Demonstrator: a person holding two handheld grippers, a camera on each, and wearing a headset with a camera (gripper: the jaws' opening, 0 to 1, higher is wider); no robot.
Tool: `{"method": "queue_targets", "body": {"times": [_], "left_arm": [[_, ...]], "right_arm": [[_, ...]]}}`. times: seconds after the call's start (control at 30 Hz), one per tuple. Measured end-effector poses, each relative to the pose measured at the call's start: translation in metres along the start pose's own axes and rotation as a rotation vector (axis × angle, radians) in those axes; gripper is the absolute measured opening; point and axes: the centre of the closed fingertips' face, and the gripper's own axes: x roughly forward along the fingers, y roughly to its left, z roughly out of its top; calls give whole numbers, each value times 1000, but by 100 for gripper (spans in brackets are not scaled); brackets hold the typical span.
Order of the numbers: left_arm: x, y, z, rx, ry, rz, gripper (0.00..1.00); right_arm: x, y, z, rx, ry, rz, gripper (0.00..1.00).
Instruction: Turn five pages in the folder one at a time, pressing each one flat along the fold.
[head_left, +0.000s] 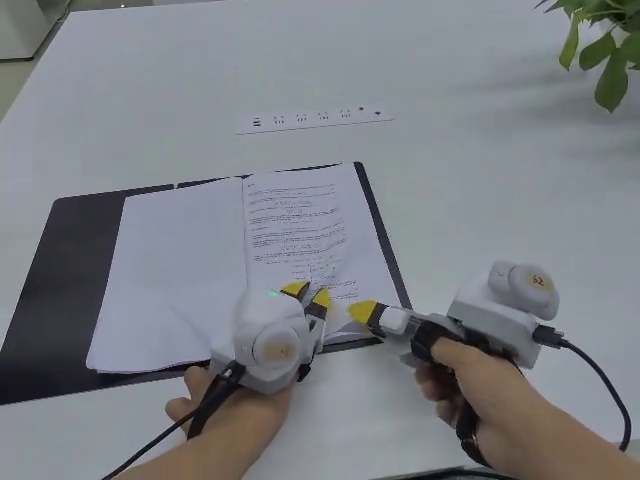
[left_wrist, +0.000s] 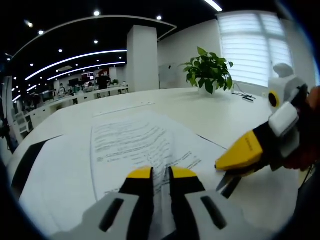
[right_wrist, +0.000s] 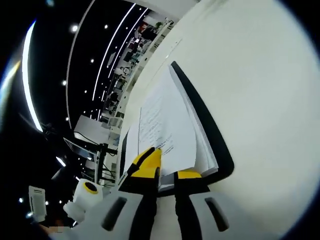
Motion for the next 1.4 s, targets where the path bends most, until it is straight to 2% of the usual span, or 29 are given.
{"method": "queue_targets", "body": {"times": [0.13, 0.27, 0.43, 0.5, 0.6, 0.63, 0.7, 0.73, 0.83, 0.9, 1.0, 1.17, 1.27, 1.4], "left_arm": [[0, 0, 0, 1, 2, -1, 11], [0, 0, 0, 1, 6, -3, 11], [1, 0, 1, -19, 16, -3, 11], [1, 0, 2, -35, 31, -10, 11], [-2, -2, 3, -61, 86, -64, 13], [-4, -4, 2, -89, 100, -82, 14], [-9, 0, 2, -105, 131, -94, 15], [-14, 4, 1, -104, 145, -93, 15], [-28, 5, -3, -59, 181, -132, 18], [-38, 12, -5, -27, 191, -127, 21], [-52, 20, -4, -20, 191, -129, 25], [-76, 44, 4, 15, 173, -110, 27], [-89, 56, 12, 2, 149, -92, 28], [-103, 72, 18, 11, 129, -75, 29]], "right_arm": [[0, -8, -1, 17, -6, -32, 0], [1, -9, 0, 115, -24, -23, 0], [0, -6, 0, 100, -35, -37, 0], [0, -5, 1, 99, -39, -42, 0], [-4, 0, 1, 99, -51, -38, 0], [-5, 1, 1, 98, -55, -39, 0], [-7, 3, 1, 88, -66, -42, 0], [-8, 3, 2, 77, -75, -48, 0], [-11, 10, 4, 56, -95, -46, 0], [-13, 15, 5, 24, -107, -54, 0], [-15, 21, 6, -33, -121, -67, 0], [-18, 34, 4, -59, -144, -64, 0], [-18, 39, 4, -70, -160, -66, 0], [-21, 49, 6, -132, -184, -82, 0]]}}
